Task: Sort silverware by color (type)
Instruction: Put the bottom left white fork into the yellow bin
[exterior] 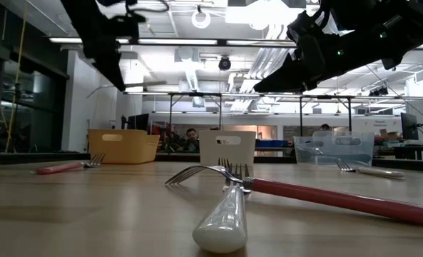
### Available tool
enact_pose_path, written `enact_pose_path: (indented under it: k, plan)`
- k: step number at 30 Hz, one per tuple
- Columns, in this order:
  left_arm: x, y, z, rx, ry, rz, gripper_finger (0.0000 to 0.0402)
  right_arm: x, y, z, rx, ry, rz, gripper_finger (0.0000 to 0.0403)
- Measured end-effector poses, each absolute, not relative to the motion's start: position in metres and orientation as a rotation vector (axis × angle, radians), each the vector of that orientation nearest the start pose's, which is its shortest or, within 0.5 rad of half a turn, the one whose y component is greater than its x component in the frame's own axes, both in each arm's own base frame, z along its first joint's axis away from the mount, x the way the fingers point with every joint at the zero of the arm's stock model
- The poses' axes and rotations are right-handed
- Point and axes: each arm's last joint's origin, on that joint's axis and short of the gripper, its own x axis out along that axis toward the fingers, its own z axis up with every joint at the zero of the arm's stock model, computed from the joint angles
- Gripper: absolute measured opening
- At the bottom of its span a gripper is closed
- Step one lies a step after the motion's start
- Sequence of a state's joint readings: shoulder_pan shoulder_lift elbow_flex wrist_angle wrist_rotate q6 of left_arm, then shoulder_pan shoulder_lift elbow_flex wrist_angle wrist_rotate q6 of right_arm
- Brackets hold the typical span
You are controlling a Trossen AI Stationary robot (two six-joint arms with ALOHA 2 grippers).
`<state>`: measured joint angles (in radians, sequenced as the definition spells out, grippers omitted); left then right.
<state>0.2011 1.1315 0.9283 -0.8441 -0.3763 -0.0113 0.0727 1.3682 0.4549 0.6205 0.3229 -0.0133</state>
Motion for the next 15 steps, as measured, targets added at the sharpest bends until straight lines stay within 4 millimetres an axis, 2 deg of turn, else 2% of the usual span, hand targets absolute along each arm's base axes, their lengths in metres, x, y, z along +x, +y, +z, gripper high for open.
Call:
enact_pose_path:
  k: [9,15]
  plan:
    - [0.182,0.123,0.275,-0.087,0.956,0.647,0.0026,0.255,0.009,0.177,-0.057,0.287,-0.248,0.0]
    - [0.175,0.148,0.266,-0.165,0.971,0.727,0.0026,0.255,0.009,0.177,-0.063,0.289,-0.248,0.0]
